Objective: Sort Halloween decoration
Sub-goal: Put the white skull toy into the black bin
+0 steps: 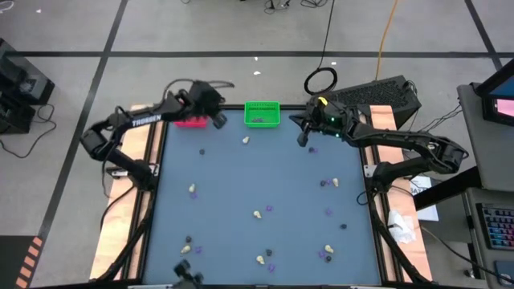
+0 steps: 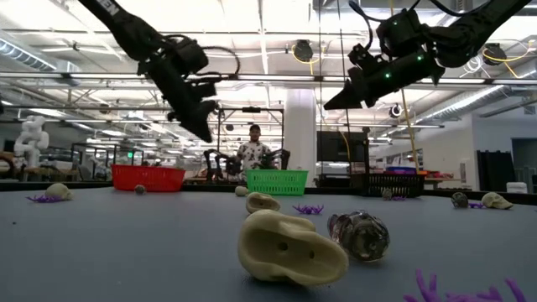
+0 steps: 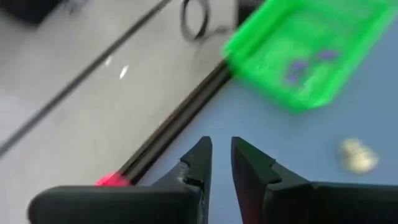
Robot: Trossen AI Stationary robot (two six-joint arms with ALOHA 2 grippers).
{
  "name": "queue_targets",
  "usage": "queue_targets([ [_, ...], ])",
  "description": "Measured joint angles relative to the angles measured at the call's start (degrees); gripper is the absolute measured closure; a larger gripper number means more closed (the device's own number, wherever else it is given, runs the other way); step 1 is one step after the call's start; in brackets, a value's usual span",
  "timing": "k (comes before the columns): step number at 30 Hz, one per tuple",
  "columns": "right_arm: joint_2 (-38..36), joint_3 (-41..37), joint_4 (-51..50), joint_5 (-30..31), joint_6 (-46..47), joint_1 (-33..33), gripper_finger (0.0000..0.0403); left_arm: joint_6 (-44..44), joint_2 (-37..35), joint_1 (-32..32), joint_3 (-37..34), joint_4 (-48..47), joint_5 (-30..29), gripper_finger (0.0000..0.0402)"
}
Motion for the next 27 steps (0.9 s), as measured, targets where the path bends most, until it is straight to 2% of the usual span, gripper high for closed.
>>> queue_targets([
  [7, 0.00, 0.00, -1.47, 0.01, 2.17, 5.34, 0.0403, -0.23, -0.60, -10.77, -8.75, 15.24, 0.14, 0.0361],
  [13, 0.00, 0.00, -8.26, 0.16, 5.34, 11.69, 0.0403, -5.84, -0.60, -17.26, -16.37, 29.37, 0.25, 0.0362],
  [18, 0.00, 0.00, -12.33, 2.65, 9.28, 17.64, 0.0403, -6.13, -0.60, -21.56, -22.17, 40.52, 0.35, 0.0362],
  [23, 0.00, 0.00, -16.46, 7.77, 11.79, 24.41, 0.0403, -6.13, -0.60, -25.18, -25.87, 48.51, 0.51, 0.0362],
  [27, 0.00, 0.00, -18.24, 7.87, 15.88, 29.03, 0.0396, -6.11, -0.60, -27.46, -27.14, 50.52, 0.55, 0.0362],
])
